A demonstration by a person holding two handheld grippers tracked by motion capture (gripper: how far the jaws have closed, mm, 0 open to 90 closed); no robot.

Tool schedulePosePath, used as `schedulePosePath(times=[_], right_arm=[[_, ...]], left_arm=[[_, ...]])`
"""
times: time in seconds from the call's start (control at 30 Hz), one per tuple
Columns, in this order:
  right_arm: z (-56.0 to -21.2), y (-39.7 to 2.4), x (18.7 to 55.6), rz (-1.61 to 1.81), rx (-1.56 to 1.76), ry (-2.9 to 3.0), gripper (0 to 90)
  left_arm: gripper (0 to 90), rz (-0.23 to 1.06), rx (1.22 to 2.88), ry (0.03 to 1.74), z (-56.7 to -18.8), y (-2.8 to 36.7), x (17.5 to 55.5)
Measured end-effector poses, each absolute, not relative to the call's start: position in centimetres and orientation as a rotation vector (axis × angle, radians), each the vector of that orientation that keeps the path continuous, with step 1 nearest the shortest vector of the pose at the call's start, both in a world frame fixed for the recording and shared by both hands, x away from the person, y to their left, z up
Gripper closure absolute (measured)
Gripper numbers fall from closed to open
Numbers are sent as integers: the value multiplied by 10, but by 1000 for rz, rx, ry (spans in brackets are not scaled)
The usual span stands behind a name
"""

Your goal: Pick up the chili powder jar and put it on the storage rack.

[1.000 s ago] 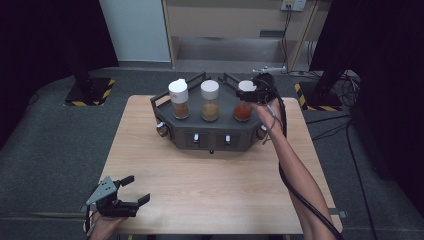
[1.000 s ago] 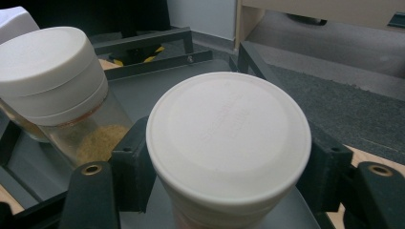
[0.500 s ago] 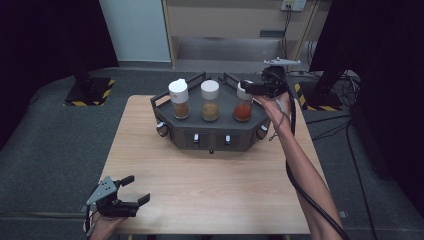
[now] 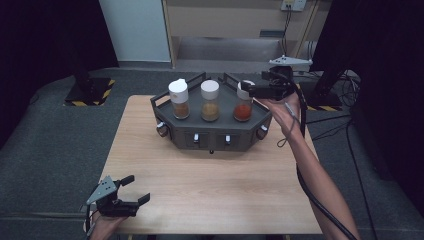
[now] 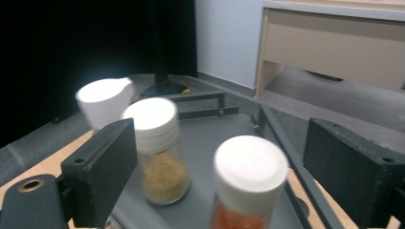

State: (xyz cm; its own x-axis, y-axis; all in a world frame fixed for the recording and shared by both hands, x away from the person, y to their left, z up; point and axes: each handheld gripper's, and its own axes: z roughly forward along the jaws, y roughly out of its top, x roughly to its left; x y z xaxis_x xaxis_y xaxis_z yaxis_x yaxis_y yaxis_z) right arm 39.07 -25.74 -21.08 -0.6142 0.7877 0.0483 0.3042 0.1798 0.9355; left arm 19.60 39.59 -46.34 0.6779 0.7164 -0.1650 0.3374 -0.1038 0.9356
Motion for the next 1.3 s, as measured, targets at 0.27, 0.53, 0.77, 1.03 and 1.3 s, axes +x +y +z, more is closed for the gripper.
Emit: schedulePosePath(times=[0.27, 0.53, 0.77, 1.03, 1.3], right_arm=[[-208, -264, 370, 1449, 946, 2036, 115], [-217, -270, 353, 1472, 907, 2070, 114], [-236, -282, 328, 1506, 879, 2097, 112], [-252, -301, 300, 1553, 861, 2091, 110], [-272, -320, 272, 1574, 858, 2074, 108]], left_arm=[[26, 390, 1698, 867, -465, 397, 199], [26, 388, 1696, 863, -466, 397, 199], [27, 383, 1693, 860, -467, 399, 199], [27, 382, 1694, 853, -467, 399, 199], [27, 382, 1691, 855, -467, 399, 198]])
